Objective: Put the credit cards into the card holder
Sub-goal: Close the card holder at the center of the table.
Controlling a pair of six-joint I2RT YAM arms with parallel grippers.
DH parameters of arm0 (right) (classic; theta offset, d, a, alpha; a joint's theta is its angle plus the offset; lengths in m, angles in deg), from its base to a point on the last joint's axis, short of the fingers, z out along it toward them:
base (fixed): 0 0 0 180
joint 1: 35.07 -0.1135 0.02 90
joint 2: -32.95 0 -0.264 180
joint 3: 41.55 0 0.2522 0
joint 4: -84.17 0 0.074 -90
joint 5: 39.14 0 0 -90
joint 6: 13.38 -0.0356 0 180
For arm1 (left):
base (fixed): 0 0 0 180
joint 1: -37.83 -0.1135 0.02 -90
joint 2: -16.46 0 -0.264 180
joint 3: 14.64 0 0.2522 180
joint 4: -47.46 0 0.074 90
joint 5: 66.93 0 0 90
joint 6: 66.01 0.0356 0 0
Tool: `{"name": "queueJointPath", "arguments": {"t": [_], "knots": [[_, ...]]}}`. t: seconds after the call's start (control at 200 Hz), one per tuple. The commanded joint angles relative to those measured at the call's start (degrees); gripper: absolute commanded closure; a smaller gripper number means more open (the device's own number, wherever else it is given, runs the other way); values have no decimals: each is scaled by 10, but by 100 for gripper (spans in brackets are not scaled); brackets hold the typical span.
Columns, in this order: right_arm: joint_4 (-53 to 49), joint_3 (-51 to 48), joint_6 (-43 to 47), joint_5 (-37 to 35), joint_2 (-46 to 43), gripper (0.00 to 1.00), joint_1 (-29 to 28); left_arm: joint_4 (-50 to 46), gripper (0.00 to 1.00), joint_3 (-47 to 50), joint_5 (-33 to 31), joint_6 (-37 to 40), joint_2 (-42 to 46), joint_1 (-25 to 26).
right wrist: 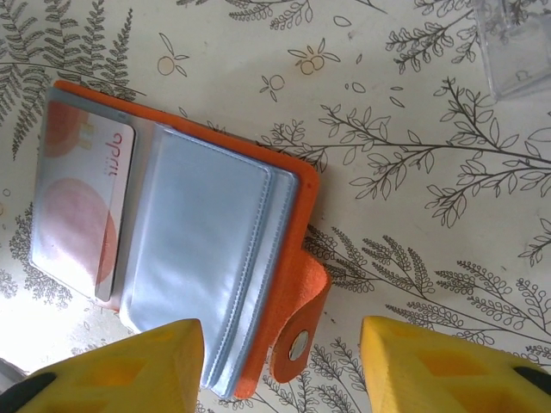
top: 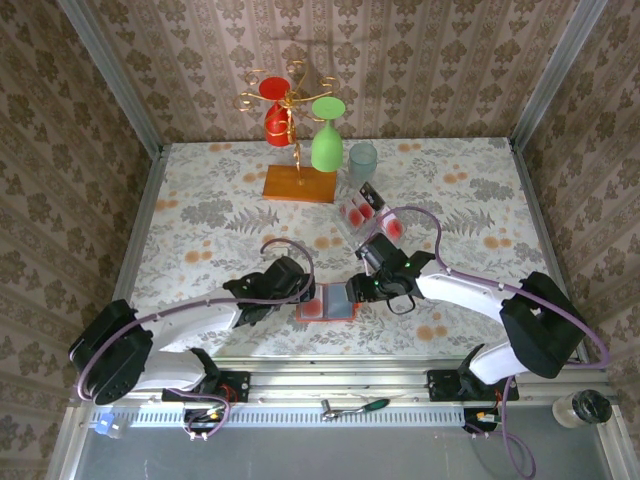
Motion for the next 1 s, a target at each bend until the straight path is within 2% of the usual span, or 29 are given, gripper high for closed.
{"name": "queueJointPath", "arguments": {"t": [0.0,0.195,0.355,0.52,0.995], "knots": [[13,-13,1,-10,10,51,-1,31,0,-3,29,5,-7,-4],[26,-30,-3,-13,13,61,-1,64,0,13,47,-11,-12,-4],[42,-42,-5,-6,19,84,0,95,0,29,61,-32,-18,-2],[59,-51,-11,1,23,98,0,110,0,33,69,-41,-27,0],[89,-80,-38,12,13,100,4,144,0,28,78,-58,-84,21]]}}
